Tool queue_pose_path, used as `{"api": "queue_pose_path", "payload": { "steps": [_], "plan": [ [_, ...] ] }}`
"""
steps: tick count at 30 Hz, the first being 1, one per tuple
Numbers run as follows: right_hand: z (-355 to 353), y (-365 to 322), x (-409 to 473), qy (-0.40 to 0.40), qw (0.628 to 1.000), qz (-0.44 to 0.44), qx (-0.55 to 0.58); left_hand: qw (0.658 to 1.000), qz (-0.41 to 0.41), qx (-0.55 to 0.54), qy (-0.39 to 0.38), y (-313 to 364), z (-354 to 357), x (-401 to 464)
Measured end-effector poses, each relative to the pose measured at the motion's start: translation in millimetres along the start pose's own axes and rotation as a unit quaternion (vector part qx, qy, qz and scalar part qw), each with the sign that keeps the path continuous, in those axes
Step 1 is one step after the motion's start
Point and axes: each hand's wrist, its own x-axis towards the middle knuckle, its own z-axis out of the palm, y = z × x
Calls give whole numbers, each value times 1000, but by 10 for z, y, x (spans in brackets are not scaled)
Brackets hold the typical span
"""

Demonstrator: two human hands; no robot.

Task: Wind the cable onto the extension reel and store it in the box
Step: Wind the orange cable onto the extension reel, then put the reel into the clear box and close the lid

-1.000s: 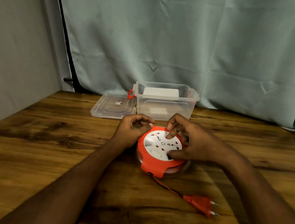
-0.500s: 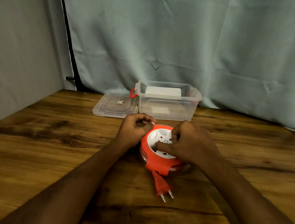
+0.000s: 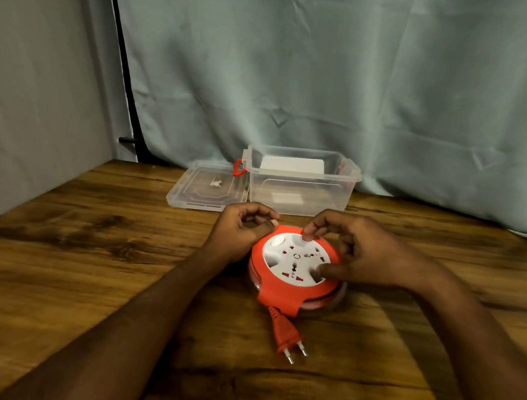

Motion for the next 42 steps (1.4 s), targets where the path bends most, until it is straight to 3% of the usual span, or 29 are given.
{"api": "queue_pose_path", "payload": {
  "steps": [4, 11, 16, 22, 29, 33, 35, 39, 42],
  "plan": [
    [42, 81, 58, -7, 1000, -11, 1, 1000, -13, -5, 0, 9, 1, -22],
    [56, 12, 48, -26, 999, -4, 26, 983, -98, -62, -138, 203, 9, -130],
    [139, -145, 49, -5, 1000, -7, 23, 989, -103, -74, -81, 190, 44, -137],
    [252, -306, 7, 59, 995, 6, -76, 991, -108, -76, -7, 147, 100, -145],
    [291, -319, 38, 63, 995, 17, -80, 993, -90, -69, 3, 106, 104, -160],
    [306, -79, 108, 180, 976, -3, 123, 996, -65, -41, -40, 106, 99, -166],
    [354, 19, 145, 229, 965, 30, 124, 996, -54, -11, -71, 129, 123, -191],
    [468, 163, 200, 232, 962, 80, 120, 986, -63, 23, -151, 166, 179, -271],
    [415, 297, 243, 281, 948, 100, 116, 976, -44, 25, -211, 222, 274, -346]
  ]
}}
